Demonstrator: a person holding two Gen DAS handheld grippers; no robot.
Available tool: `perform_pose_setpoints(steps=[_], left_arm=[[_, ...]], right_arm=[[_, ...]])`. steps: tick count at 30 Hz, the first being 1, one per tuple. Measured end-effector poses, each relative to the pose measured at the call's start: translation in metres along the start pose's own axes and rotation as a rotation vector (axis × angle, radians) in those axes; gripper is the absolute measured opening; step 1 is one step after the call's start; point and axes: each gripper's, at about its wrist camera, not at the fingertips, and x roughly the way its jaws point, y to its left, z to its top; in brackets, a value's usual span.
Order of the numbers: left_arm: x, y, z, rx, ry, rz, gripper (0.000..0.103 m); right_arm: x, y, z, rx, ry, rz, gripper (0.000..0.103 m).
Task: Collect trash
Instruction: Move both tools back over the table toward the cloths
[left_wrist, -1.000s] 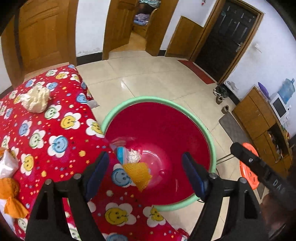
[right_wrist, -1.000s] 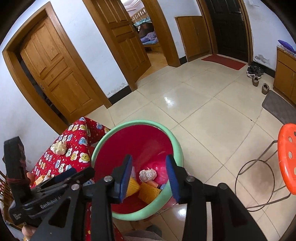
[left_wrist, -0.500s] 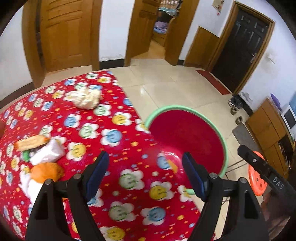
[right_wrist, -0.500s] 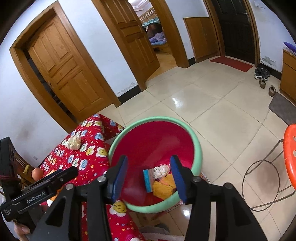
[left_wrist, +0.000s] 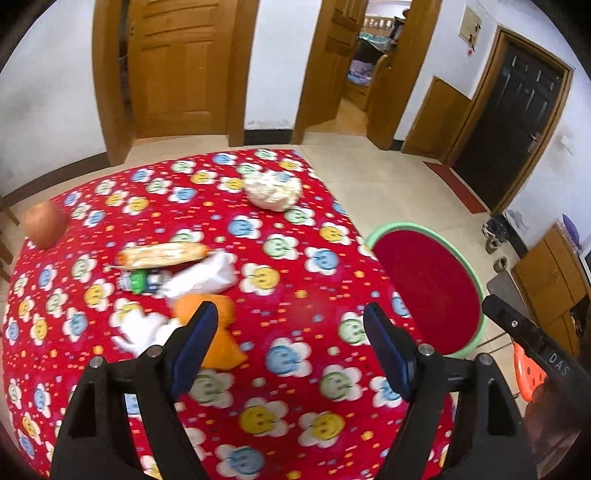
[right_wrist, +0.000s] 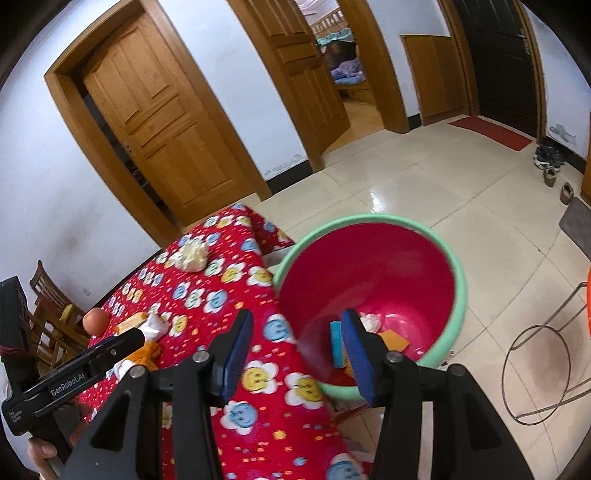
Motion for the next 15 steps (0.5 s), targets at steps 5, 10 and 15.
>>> perform_pose_setpoints(steps=[5, 10, 15], left_arm=[[-0.012, 0.036, -0.007, -0.047, -0.022, 0.055, 0.080], [-0.017, 0.071, -0.016, -0.103, -0.024, 0.105, 0.080], [-0.018, 0.104, -0.025, -0.157, -0.018, 0.154, 0.080]], right_arm=[[0.011, 0.024, -0.009, -0.038, 0.025, 0.027, 0.053], [0.023, 0.046, -0.018, -0.064, 0.055, 0.058, 0.053], [0.040, 0.068, -0.027, -0.074, 0.095, 0.102, 0.053]])
